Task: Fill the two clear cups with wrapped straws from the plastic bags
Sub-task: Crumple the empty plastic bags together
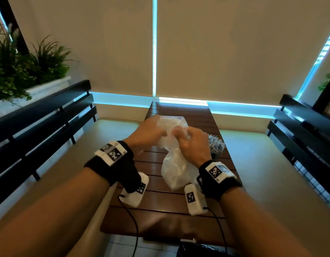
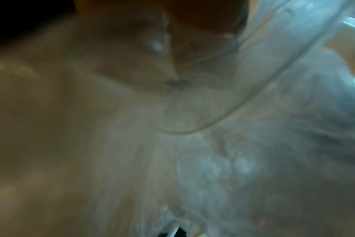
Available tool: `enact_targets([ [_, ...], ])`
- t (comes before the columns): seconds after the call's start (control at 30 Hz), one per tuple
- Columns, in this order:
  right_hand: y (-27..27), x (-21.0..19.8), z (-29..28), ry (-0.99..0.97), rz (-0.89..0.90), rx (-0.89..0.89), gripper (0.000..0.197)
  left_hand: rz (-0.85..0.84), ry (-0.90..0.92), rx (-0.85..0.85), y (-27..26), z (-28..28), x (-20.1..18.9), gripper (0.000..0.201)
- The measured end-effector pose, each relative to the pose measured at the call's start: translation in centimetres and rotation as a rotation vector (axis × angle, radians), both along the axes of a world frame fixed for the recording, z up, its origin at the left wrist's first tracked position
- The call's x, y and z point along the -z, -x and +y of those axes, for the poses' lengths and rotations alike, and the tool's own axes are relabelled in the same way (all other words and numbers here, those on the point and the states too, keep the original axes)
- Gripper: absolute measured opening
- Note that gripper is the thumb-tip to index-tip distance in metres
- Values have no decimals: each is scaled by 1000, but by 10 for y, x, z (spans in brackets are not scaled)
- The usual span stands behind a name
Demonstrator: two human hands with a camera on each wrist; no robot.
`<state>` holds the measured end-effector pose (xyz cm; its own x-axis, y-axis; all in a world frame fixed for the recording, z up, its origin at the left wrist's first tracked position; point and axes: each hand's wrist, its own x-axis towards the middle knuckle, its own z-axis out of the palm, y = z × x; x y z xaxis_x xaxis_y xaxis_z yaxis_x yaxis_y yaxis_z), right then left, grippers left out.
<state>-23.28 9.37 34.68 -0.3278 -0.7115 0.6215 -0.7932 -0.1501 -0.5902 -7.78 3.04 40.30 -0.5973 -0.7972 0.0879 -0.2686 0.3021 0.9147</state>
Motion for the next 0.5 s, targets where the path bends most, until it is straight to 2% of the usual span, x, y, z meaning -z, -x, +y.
enact_targets([
  [0.03, 0, 3, 0, 8, 26, 17, 50, 153, -277, 138, 0, 2, -2, 35],
  [0.07, -1, 4, -1, 14, 36, 13, 51, 218, -418, 217, 0, 4, -7, 44],
  [0.1, -2, 5, -2, 23, 47, -13, 49, 189, -416, 223, 4, 3, -10, 57],
  [0.13, -4, 7, -2, 30, 55, -52, 45, 114, -328, 154, 10, 4, -12, 65],
  [0.17, -7, 8, -2, 38, 70, -105, 40, 54, -219, 44, 16, 3, -11, 61],
  [0.23, -11, 9, 0, 30, 102, -214, 29, 38, -54, -198, 26, 2, -9, 31],
  [0.27, -10, 9, 3, -8, 97, -252, 33, 85, -58, -274, 28, -1, -6, 23],
  [0.33, 4, 4, 8, -76, -59, -258, 42, 229, -144, -326, 25, -7, -3, 29],
  [0.4, 22, -1, 16, -9, -354, -154, 32, 410, -212, -228, 17, -8, -6, 31],
  [0.43, 30, -5, 17, 44, -487, -49, 28, 515, -258, -114, 12, -7, -8, 31],
  [0.5, 44, -7, 16, 102, -646, 209, 36, 678, -371, 157, 7, 0, -12, 31],
])
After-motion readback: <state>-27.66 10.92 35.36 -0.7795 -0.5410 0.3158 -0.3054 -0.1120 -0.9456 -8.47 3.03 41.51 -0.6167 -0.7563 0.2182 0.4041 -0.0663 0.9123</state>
